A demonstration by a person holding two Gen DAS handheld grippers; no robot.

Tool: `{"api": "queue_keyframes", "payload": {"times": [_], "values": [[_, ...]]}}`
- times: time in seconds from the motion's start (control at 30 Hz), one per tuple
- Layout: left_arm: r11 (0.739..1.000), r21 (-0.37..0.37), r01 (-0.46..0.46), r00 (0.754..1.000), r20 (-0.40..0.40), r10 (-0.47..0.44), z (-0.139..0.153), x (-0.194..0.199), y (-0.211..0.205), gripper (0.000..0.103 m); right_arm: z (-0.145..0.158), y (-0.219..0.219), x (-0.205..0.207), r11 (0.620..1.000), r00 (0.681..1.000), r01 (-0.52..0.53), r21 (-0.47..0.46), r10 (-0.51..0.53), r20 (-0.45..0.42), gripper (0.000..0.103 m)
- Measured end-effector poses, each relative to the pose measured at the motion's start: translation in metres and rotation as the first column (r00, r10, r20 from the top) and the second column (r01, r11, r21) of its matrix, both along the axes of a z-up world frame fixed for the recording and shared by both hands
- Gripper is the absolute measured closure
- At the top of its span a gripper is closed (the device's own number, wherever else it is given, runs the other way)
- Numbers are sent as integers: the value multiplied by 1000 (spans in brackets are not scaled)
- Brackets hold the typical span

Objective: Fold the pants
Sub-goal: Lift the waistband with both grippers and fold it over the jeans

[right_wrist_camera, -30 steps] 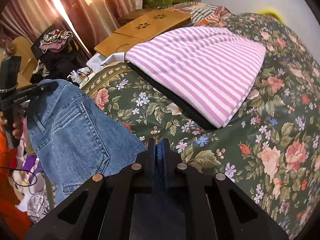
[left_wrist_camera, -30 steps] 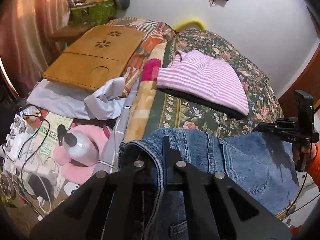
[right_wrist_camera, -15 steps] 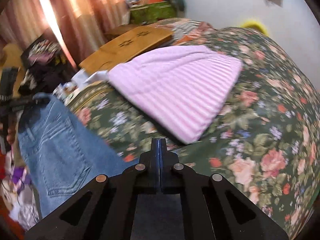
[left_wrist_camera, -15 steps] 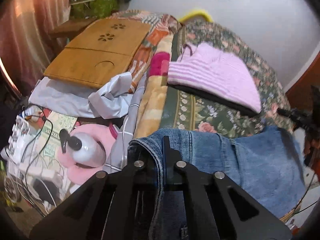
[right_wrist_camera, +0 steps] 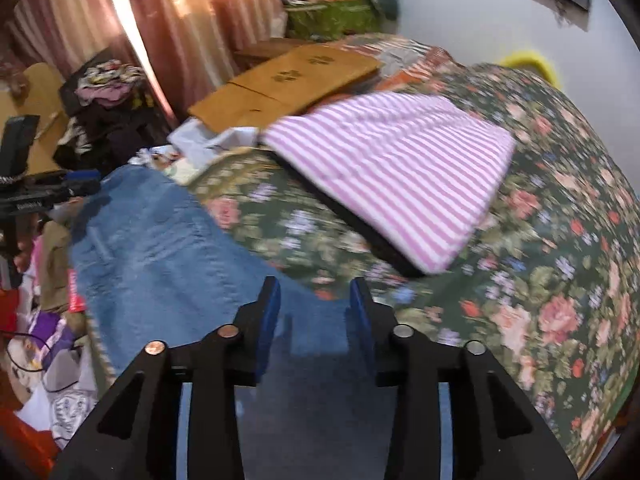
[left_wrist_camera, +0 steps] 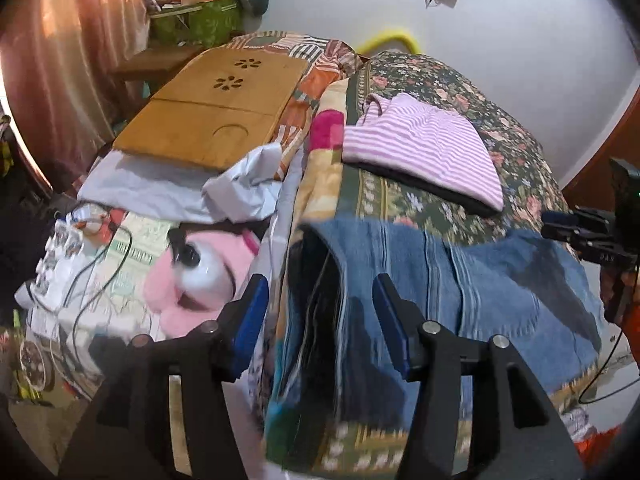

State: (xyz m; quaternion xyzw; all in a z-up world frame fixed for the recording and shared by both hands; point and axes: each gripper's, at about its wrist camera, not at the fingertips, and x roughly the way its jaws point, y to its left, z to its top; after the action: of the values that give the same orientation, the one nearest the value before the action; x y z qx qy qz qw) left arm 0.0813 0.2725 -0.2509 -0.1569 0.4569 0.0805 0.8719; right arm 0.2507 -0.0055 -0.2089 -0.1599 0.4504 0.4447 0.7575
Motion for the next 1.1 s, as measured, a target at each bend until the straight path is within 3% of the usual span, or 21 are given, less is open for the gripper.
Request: {"api": "queue_keyframes", "payload": {"times": [0.23,0.4,0.53,0.63,0.73,0.77,0.93,1.1], "values": [[998,-38,-46,999,-6,46,-13,-56,-1,49,-1,26,-41,996,996,-81,31,82,-33,62],[999,-48,-19,1000,-12,18,-31,-77,-16,49,-8,39,-63,994,993,-112,19,112,-41,62],[999,-47,3,1000,6,-3,-42,-74,-28,49,-14,49,-74,992,991,-123,16,123,-60,61],[1000,0,2,999,50,-2,-43,-68,-36,51,-20,56,-83,993,989,-117,33,119,-91,51],[996,88,31,999,38,-34,-46,-60,-44,71,-24,67,-96,989,985,-142,36,145,-97,51],[993,112,37,999,23,-40,-48,-58,-44,74,-25,71,-100,988,984,-152,37,155,-92,51],[997,74,39,999,7,-40,-54,-56,-32,74,-30,99,-109,982,977,-185,48,189,-99,50],[994,99,54,998,-14,-53,-51,-53,-26,72,-44,122,-120,976,971,-216,8,216,-100,50]]}}
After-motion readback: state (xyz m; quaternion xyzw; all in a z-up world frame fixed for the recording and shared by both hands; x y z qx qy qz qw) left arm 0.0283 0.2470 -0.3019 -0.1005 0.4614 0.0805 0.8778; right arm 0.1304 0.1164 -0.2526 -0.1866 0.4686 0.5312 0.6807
